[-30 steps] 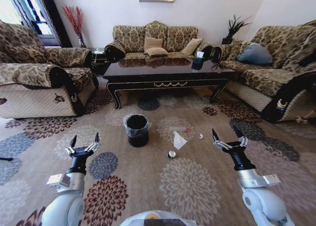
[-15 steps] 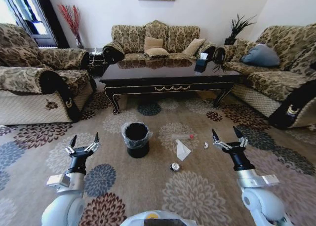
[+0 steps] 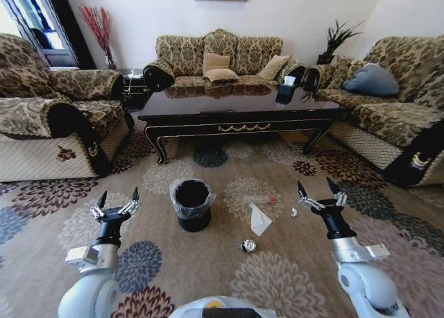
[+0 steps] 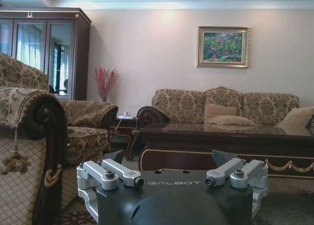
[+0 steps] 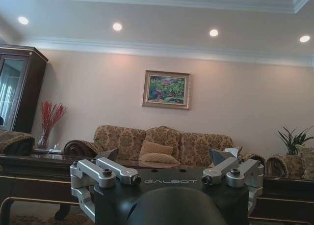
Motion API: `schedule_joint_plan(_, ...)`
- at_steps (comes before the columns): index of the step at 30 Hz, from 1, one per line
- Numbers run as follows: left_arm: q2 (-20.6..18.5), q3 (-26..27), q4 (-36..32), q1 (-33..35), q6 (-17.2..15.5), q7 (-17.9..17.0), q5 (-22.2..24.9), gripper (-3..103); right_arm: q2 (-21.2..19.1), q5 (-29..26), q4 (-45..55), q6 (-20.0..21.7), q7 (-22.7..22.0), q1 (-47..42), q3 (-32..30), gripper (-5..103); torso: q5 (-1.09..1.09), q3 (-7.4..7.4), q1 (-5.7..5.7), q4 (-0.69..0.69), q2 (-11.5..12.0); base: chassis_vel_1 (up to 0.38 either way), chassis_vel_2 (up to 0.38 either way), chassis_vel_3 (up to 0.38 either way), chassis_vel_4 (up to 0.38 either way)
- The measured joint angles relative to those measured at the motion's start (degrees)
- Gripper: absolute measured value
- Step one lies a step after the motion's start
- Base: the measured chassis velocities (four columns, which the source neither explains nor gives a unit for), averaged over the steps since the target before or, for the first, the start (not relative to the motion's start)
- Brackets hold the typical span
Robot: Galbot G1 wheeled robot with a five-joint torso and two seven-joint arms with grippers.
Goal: Move to the front of the table and pick up the trash from the floor, then place it into the trash bin.
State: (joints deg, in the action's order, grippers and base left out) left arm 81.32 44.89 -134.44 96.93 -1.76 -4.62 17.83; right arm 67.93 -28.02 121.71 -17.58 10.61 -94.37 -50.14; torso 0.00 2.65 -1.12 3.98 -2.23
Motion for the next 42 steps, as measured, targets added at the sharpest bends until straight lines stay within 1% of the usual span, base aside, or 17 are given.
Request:
schedule_joint_plan(9,0.0,0.0,0.2,-0.2,0.1,0.0,0.0,100,-0.1,0.0,0.2,0.0,-0.3,0.0,0.1,100,0.0,0.0,-0.01,0.0,0.0,-0.097,0.111,0.106,-0.1)
schedule_joint_plan(13,0.1,-0.2,0.3,-0.3,0.1,-0.2,0.0,100,-0.1,-0.2,0.4,-0.9,-0.5,0.2,0.2,100,0.0,0.01,-0.01,-0.01,0.0,-0.052,0.067,0.055,-0.058)
schedule_joint_plan(15,0.1,-0.3,0.4,-0.4,0.1,-0.9,-0.1,100,-0.1,-0.2,0.5,-1.1,-0.6,0.2,0.2,100,0.0,0.01,-0.01,-0.01,0.0,0.0,0.0,0.0,0.0)
schedule_joint_plan(17,0.1,-0.6,0.4,-1.0,-0.6,-2.9,0.2,100,0.1,-0.1,0.7,-1.2,-1.1,0.2,0.2,100,0.0,0.0,0.0,0.0,0.0,0.0,0.0,0.0,0.0)
schedule_joint_plan(18,0.1,-0.6,0.4,-1.0,-0.6,-2.9,0.2,100,0.1,-0.1,0.7,-1.2,-1.1,0.2,0.2,100,0.0,0.0,0.0,0.0,0.0,0.0,0.0,0.0,0.0)
schedule_joint_plan(21,-0.4,-0.6,0.1,-1.8,-1.7,-4.3,1.5,100,0.3,-0.1,0.7,-1.4,-1.5,0.1,0.3,100,0.0,0.0,0.0,0.0,0.0,0.0,0.0,0.0,0.0)
schedule_joint_plan(30,-1.5,-0.8,0.5,-3.2,-2.5,-4.6,2.2,100,0.5,-0.2,0.7,-2.3,-1.3,0.4,1.0,100,0.0,0.0,-0.01,-0.01,0.0,0.0,0.0,0.0,0.0)
schedule_joint_plan(31,-2.1,-0.8,0.7,-3.9,-2.9,-5.2,2.5,100,0.5,-0.2,0.7,-2.3,-1.3,0.4,1.0,100,0.0,0.0,0.0,-0.02,0.0,0.0,0.0,0.0,0.0)
schedule_joint_plan(33,-4.4,-1.2,1.1,-6.1,-5.1,-7.7,4.2,100,0.5,-0.1,0.5,-2.3,-1.4,0.5,1.2,100,-0.01,0.0,0.0,-0.01,0.0,0.0,0.0,0.0,0.0)
schedule_joint_plan(34,-4.4,-1.2,1.1,-6.1,-5.1,-7.7,4.2,100,0.5,-0.1,0.5,-2.3,-1.4,0.5,1.2,100,-0.01,0.0,0.0,-0.01,0.0,0.0,0.0,0.0,0.0)
schedule_joint_plan(36,-7.4,-2.2,1.8,-8.4,-8.0,-10.7,7.1,100,0.5,0.2,0.3,-2.2,-2.1,0.4,1.3,100,-0.02,0.0,-0.01,-0.01,0.0,0.0,0.0,0.0,0.0)
schedule_joint_plan(37,-10.1,-3.3,3.0,-10.4,-10.1,-12.6,8.9,100,0.6,0.6,0.1,-2.1,-3.0,0.3,1.4,100,0.0,0.0,-0.01,0.01,0.0,0.0,0.0,0.0,0.0)
schedule_joint_plan(38,-11.5,-4.0,4.0,-11.6,-11.0,-13.1,9.5,100,0.6,0.8,0.0,-2.0,-3.6,0.2,1.4,100,0.0,0.0,-0.01,0.01,0.0,0.0,0.0,0.0,0.0)
schedule_joint_plan(39,-11.5,-4.0,4.0,-11.6,-11.0,-13.1,9.5,100,0.6,0.8,0.0,-2.0,-3.6,0.2,1.4,100,0.0,0.0,-0.01,0.01,0.0,0.0,0.0,0.0,0.0)
schedule_joint_plan(42,-14.2,-6.4,8.4,-15.6,-14.7,-13.9,12.3,100,0.7,1.2,0.0,-1.8,-5.4,0.0,1.3,100,-0.02,0.01,-0.01,0.0,0.0,0.0,0.0,0.0,0.0)
